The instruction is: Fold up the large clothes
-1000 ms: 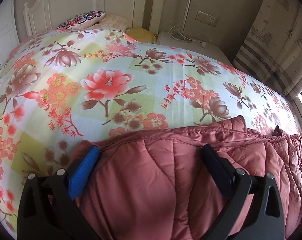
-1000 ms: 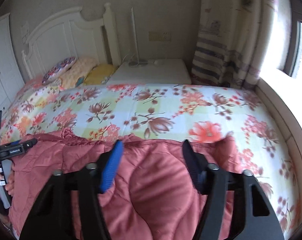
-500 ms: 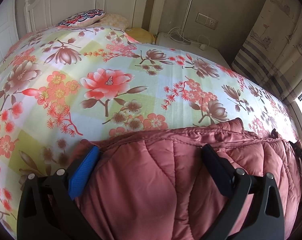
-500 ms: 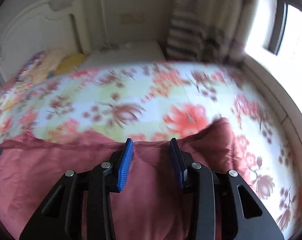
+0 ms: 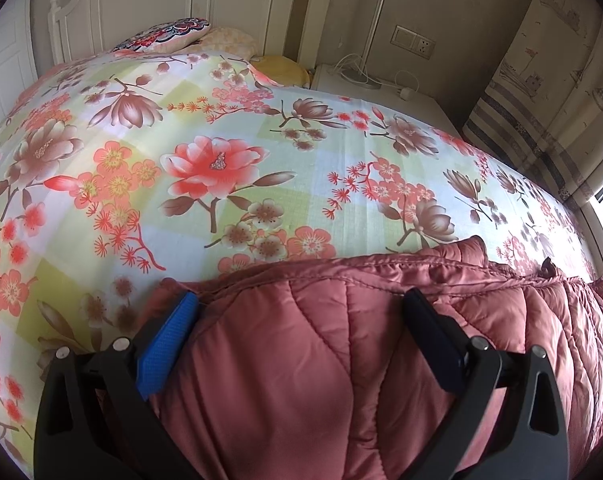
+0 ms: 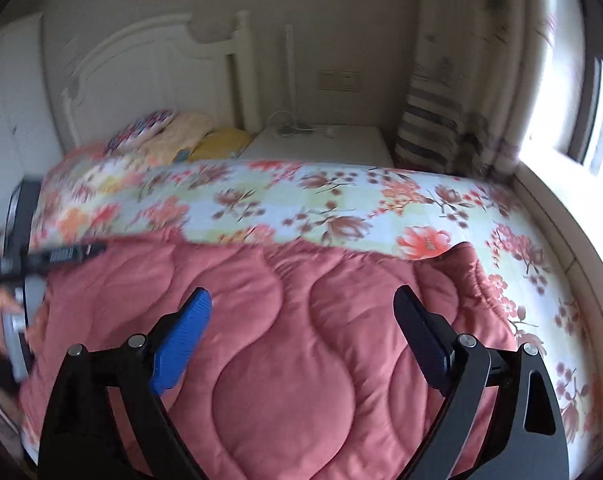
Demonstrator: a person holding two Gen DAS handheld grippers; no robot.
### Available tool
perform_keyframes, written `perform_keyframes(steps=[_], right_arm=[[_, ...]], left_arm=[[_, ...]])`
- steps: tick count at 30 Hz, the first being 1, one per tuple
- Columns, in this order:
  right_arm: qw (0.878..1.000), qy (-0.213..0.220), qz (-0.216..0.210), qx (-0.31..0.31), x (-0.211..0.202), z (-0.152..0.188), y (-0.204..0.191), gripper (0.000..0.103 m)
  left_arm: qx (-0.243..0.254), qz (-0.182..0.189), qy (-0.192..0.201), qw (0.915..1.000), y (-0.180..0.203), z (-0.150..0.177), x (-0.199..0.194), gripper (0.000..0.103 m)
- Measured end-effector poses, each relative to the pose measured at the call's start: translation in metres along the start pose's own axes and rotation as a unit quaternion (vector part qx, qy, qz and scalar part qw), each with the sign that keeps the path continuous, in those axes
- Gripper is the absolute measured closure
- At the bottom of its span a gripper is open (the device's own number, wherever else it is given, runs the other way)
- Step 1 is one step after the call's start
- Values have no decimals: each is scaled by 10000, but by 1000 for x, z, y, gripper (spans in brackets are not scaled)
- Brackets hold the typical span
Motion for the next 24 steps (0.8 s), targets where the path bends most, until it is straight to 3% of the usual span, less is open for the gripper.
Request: perform_keyframes(steps=[3, 6, 9, 13, 18, 21, 24], right_arm=[[9976, -573, 326, -210, 30, 31, 0, 13], [9980, -613, 37, 164, 41, 36, 9, 12], [9977, -573, 314, 154, 29, 31, 15, 12], [9950, -319, 720, 621, 9, 41, 50, 11], [9947, -311, 444, 879, -7, 45, 61, 11], [9922, 160, -309, 1198, -42, 44, 54, 11], [9821, 417, -1066, 1494, -82, 59, 49, 11]], left_arm=[[-1, -4, -3, 10000, -1, 0, 0, 2], [-8, -2, -6, 10000, -1, 0, 0, 2], [-9, 3, -4, 10000, -1, 0, 0, 2], [-7, 0, -4, 10000, -1, 0, 0, 2], [62, -69, -97, 9999, 1, -1, 1, 2], [147, -303, -166, 9993, 1, -2, -4, 2], [209, -449, 231, 9985, 8, -7, -33, 2]])
Point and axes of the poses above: each gripper's, at about its wrist camera, not at the fingertips, and x roughly the way its jaws point, y to its right, z to its underside, the point moved 9 cm from there along x, roughly the way its jaws point, and after that the axes turned 8 degrees about -z, right-handed, at the moved point
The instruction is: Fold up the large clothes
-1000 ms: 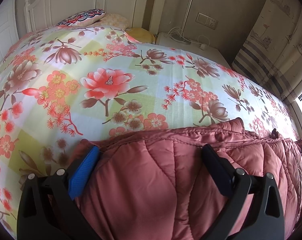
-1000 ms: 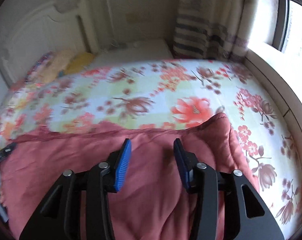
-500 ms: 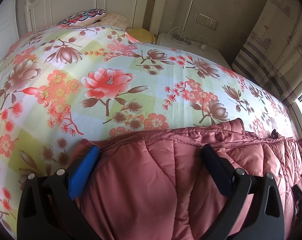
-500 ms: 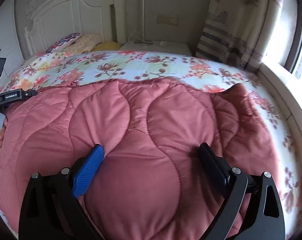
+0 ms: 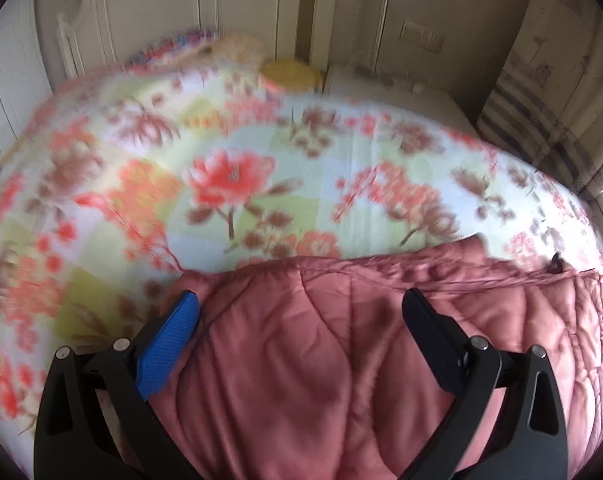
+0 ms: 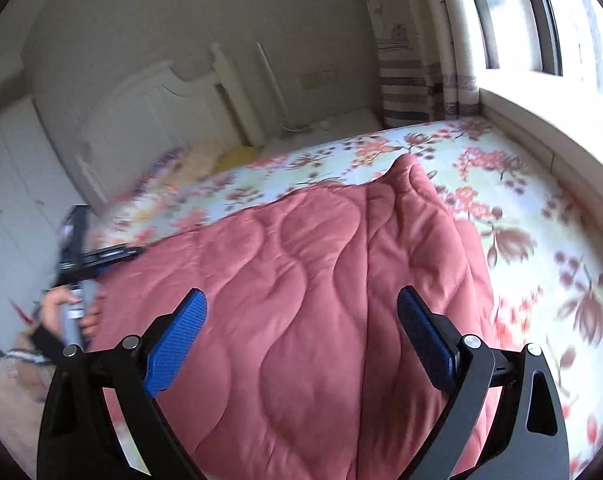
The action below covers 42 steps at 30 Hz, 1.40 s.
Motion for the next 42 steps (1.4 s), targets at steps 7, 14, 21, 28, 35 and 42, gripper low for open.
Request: perform_keyframes(steps=[7, 14, 21, 28, 35, 42], right_arm=[[9974, -367, -611, 62, -64, 80, -13, 11], [9948, -846, -221, 517, -49, 121, -3, 11], [9937, -368, -151, 1048, -1, 99, -1, 7], [9767, 718, -78, 2019, 44, 48, 11, 7], [9705, 1305, -459, 1974, 36, 35, 10, 65], [9804, 1417, -563, 1250, -11, 49, -6, 66]], left_arm=[[723, 242, 928, 9928, 75, -8, -65, 2], [1781, -313, 678, 9812, 145, 37, -26, 2], [1329, 209, 206, 9907, 135, 42, -3, 2], [1207, 170, 247, 9922, 127, 42, -2, 2], [1219, 116, 334, 9919, 123, 43, -16, 2], [1530, -399, 887, 9834, 135, 23, -56, 2]])
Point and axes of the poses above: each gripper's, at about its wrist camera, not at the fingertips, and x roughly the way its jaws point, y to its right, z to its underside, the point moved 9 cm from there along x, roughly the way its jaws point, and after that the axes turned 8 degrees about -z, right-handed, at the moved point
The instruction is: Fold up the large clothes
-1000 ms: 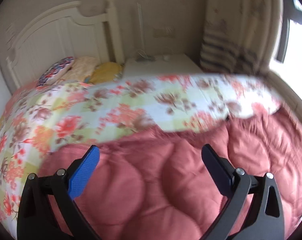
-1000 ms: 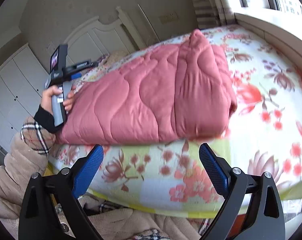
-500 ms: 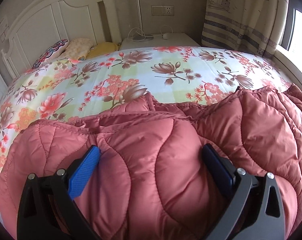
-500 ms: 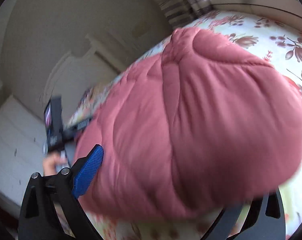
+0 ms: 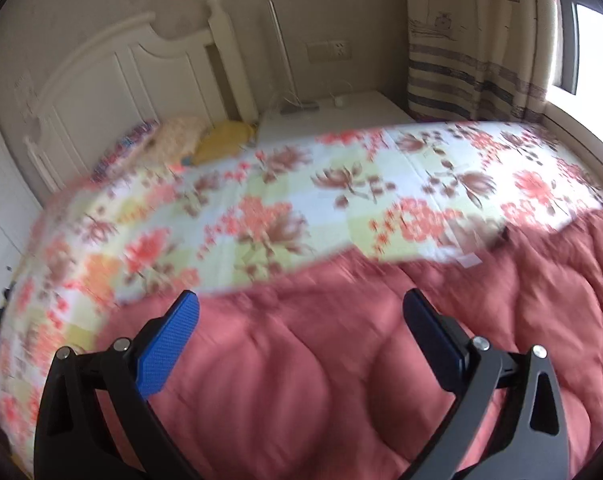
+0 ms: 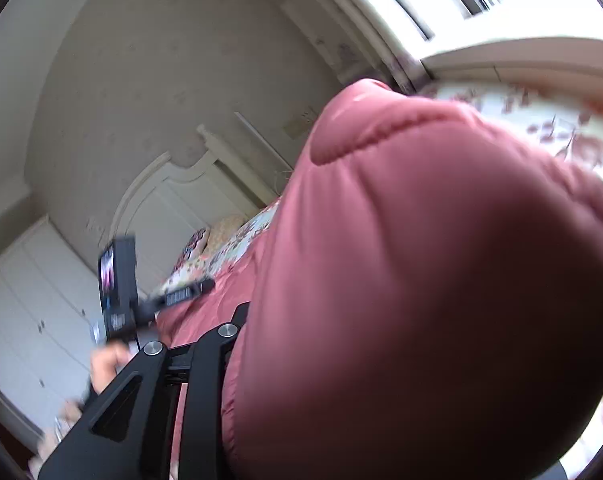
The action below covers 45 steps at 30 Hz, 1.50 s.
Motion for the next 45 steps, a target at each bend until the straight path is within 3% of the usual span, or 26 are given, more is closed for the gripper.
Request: perform_keyframes(steps=[2, 4, 7, 9, 12, 15, 19, 22, 25, 31, 35, 39, 41, 42, 43, 45], right_arm=[[10000, 74, -20, -63, -13, -4, 0, 66], [9999, 129, -37, -83, -28, -13, 5, 66], [9996, 157, -39, -245, -28, -18, -3, 66], [9989, 184, -6, -421, -29, -18, -12, 66], [9988, 167, -24, -455, -32, -23, -13, 66], [9986, 137, 66, -512, -43, -23, -10, 66], [9987, 112, 132, -486, -42, -27, -7, 66], [9982, 114, 192, -558, -42, -29, -12, 65], [9971, 78, 266, -706, -43, -22, -23, 65], [9864, 77, 594, -1530, -36, -18, -63, 65], [9631, 29, 1097, -2456, -20, -8, -105, 65], [9296, 6, 1619, -3313, 2, 11, -138, 65], [9093, -31, 1831, -3738, 12, 22, -151, 65], [8957, -71, 1942, -4000, 18, 29, -158, 65], [8861, -78, 2009, -4177, 21, 34, -163, 65], [8597, -128, 2139, -4637, 32, 48, -177, 65]], left_arm=[[45, -39, -128, 9999, 8, 2, 6, 2], [470, -91, -338, 9983, 34, 19, 18, 2], [978, -620, 2, 9933, 52, 24, 14, 2], [1110, -654, 114, 9916, 51, 19, 8, 2], [924, -678, 295, 9930, 32, 13, -9, 2], [785, -478, 580, 9941, 14, 20, -46, 2], [1057, -296, 962, 9893, 12, 45, -84, 2], [1129, 250, 1003, 9882, 29, 64, -86, 2], [879, 559, 803, 9913, 42, 81, -65, 2], [639, 819, 529, 9932, 38, 82, -54, 2], [695, 650, 631, 9935, 39, 84, -58, 2], [338, 939, 635, 9930, 27, 81, -61, 2], [-502, 1371, 720, 9867, -5, 77, -73, 4], [-1152, 1649, 823, 9761, -35, 75, -82, 4], [-1483, 1738, 883, 9695, -56, 75, -87, 4], [-2094, 1572, 1032, 9596, -110, 78, -92, 3]])
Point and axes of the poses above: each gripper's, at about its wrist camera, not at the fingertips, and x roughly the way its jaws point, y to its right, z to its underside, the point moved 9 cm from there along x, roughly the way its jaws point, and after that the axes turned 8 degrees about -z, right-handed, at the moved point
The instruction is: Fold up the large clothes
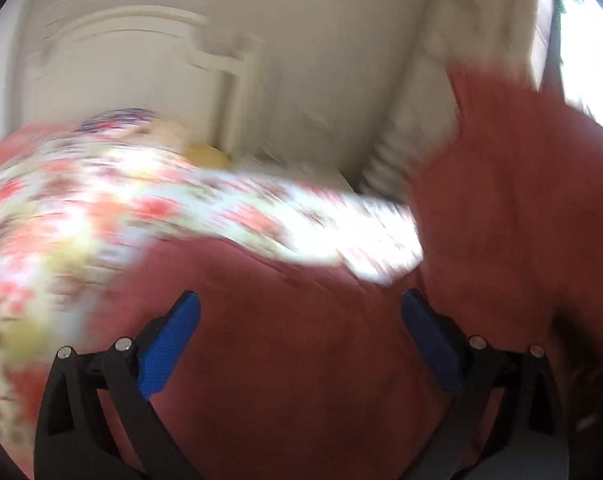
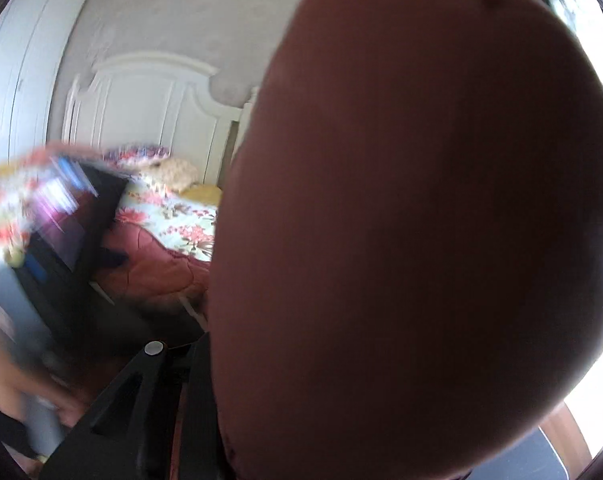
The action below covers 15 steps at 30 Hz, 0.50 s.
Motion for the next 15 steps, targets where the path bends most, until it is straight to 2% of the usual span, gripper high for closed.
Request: perform_keyframes(steps=[2, 4, 6, 8, 9, 11, 13, 15], right_arm=[[9989, 10, 90, -466, 2, -5, -24, 65], [9958, 19, 160, -903, 4, -9, -47, 65], [9880, -4, 196, -1535, 10, -11, -84, 64], [9758, -27, 163, -2180, 16, -4, -125, 63], [9660, -41, 144, -2583, 19, 4, -146, 62], [9314, -144, 183, -3633, 29, 36, -192, 56], [8990, -126, 595, -4337, 39, 62, -211, 49], [9019, -227, 604, -4271, 41, 65, -209, 48]], left_arm=[[-453, -305, 169, 9984, -57, -20, -14, 3], [-742, -475, 135, 9960, -99, -27, -19, 3], [-964, -594, -49, 9936, -138, -23, -19, 3], [-1010, -653, -240, 9924, -158, -16, -16, 3], [-1025, -735, -334, 9915, -170, -10, -13, 3], [-1001, -841, -417, 9905, -184, -8, -12, 4], [-979, -942, -356, 9901, -190, -8, -21, 4], [-777, -813, -238, 9934, -176, -18, -36, 4]])
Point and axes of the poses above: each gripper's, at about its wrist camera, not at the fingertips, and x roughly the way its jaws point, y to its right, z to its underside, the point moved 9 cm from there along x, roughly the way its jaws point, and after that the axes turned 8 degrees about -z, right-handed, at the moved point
